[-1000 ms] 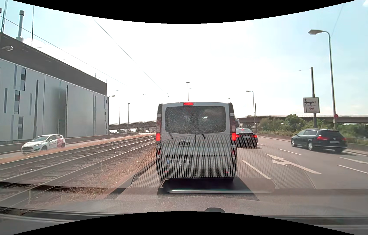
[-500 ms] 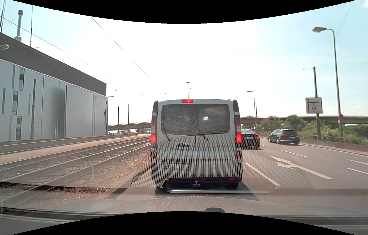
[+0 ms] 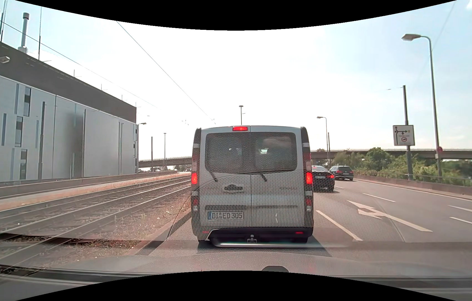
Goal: Follow the waypoints while adhering to traffic rules and regulations
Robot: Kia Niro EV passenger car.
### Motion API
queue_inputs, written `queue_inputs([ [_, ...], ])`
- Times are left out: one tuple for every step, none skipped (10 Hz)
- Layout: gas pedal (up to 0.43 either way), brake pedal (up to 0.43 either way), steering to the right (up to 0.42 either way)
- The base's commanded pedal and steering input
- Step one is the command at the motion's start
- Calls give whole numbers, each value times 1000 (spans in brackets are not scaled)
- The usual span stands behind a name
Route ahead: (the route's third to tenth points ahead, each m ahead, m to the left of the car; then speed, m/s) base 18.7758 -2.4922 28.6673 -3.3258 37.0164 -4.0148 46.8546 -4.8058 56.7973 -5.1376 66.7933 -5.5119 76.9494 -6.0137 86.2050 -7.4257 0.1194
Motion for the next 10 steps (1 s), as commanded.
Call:
queue_inputs([
  [0, 207, -10],
  [0, 201, -10],
  [0, 207, -10],
  [0, 244, -10],
  [0, 280, -11],
  [0, 305, -11],
  [0, 335, -11],
  [0, 354, -11],
  [0, 341, -11],
  [0, 323, -11],
])
